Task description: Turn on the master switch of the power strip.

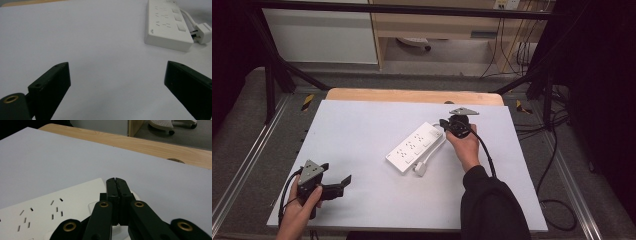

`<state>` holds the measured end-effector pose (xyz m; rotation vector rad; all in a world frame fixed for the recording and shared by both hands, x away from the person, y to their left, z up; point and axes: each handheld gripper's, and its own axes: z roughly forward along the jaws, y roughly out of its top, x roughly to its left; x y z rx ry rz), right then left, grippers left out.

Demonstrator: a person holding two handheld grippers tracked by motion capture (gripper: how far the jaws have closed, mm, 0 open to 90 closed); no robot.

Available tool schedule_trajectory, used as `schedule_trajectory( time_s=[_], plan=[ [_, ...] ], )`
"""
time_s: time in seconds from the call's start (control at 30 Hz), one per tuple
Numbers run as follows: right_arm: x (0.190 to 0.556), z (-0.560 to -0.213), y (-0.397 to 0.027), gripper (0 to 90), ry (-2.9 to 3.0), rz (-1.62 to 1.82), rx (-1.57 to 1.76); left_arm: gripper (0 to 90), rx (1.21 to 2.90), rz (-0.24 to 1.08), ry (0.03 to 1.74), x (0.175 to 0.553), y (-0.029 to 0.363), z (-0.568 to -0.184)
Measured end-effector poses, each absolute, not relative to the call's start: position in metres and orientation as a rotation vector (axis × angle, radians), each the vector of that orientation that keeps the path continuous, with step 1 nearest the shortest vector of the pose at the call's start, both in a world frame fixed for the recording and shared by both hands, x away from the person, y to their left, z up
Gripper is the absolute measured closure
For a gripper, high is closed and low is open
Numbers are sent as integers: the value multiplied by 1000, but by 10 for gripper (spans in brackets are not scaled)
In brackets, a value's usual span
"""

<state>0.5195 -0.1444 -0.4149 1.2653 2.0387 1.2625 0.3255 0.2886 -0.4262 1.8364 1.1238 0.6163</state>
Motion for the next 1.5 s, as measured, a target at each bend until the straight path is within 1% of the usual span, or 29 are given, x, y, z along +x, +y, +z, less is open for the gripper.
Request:
schedule_trajectory(
  time_s=[1.5],
  plan=[
    [521,-437,-121,900,2110,1128,1257,68,1830,612,1126,325,289,-426]
  ],
)
